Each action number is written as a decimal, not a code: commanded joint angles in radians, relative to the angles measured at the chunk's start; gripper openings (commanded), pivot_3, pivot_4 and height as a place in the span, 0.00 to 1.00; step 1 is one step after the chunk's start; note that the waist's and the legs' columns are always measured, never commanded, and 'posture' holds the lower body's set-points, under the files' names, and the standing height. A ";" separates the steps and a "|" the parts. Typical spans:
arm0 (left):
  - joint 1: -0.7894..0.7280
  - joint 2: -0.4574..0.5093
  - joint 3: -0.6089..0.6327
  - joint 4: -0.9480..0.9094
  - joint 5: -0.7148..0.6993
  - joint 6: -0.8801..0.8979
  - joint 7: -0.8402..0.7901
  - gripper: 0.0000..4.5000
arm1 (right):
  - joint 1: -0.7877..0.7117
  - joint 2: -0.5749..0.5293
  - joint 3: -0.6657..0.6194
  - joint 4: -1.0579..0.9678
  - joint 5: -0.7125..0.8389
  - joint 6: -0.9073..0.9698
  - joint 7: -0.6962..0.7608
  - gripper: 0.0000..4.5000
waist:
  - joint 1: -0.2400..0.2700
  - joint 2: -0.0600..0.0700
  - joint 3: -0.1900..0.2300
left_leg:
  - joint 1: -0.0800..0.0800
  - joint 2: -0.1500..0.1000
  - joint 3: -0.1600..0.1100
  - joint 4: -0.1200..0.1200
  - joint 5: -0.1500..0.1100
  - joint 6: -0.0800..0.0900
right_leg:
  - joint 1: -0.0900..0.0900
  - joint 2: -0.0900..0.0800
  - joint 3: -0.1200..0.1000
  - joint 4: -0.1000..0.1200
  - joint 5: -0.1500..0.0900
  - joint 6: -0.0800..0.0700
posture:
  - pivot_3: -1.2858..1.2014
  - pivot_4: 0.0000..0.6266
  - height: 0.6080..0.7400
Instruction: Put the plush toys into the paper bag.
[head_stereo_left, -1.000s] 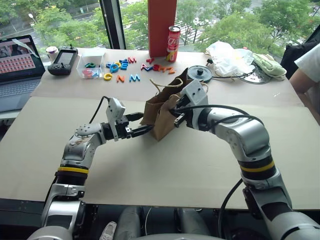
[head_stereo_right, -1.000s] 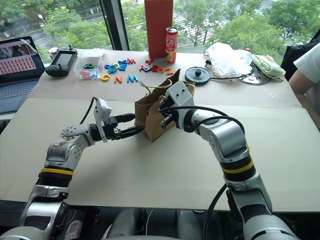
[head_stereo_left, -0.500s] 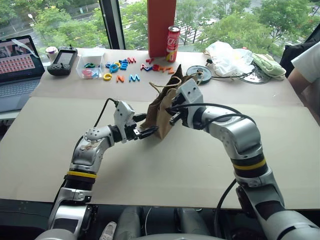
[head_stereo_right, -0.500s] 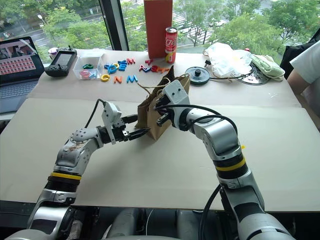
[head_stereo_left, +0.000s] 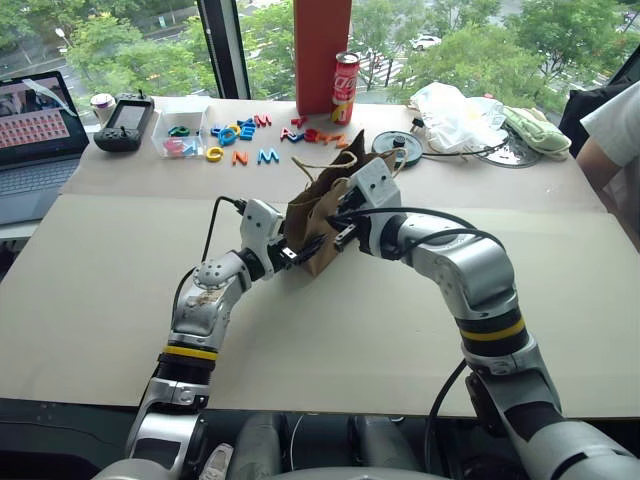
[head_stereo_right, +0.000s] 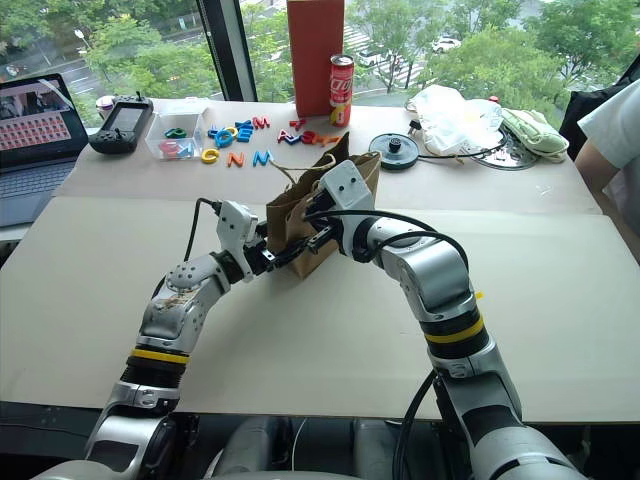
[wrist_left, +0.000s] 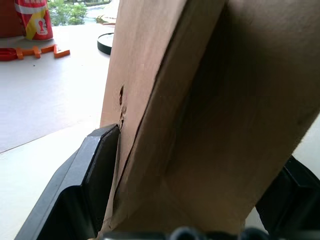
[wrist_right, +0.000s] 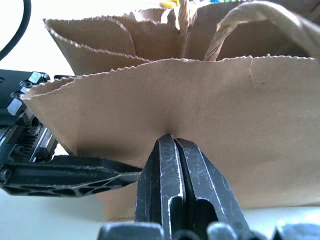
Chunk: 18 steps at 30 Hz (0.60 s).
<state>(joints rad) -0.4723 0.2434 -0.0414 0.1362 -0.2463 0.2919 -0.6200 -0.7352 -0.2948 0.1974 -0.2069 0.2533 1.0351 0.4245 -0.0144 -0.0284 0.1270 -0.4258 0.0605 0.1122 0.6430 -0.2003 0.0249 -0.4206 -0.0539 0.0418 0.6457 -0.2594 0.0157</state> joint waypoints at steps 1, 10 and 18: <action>-0.031 -0.026 0.010 0.012 -0.005 -0.041 0.015 0.85 | -0.025 0.002 -0.008 -0.021 -0.006 -0.013 -0.007 0.00 | 0.000 0.000 0.000 | 0.000 0.000 0.000 0.000 0.000 0.000 | 0.000 0.000 0.000 0.000 0.000 0.000 | 0.52 0.24 1.00; -0.038 -0.055 -0.002 0.031 0.000 -0.070 0.002 0.43 | -0.023 0.010 -0.004 -0.024 -0.007 -0.012 -0.011 0.00 | 0.000 0.000 0.000 | 0.000 0.000 0.000 0.000 0.000 0.000 | 0.000 0.000 0.000 0.000 0.000 0.000 | 0.52 0.24 1.00; -0.041 -0.051 -0.004 0.042 0.011 -0.079 -0.005 0.01 | -0.018 0.006 -0.003 -0.031 -0.006 -0.006 -0.012 0.00 | 0.000 0.000 0.000 | 0.000 0.000 0.000 0.000 0.000 0.000 | 0.000 0.000 0.000 0.000 0.000 0.000 | 0.52 0.24 1.00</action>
<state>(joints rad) -0.4944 0.1925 -0.0430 0.1891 -0.2364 0.2405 -0.6217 -0.7351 -0.2878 0.1989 -0.2068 0.2489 1.0352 0.4128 -0.0141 -0.0284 0.1270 -0.4259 0.0605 0.1122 0.6429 -0.2004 0.0249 -0.4207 -0.0540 0.0416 0.6454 -0.2594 0.0157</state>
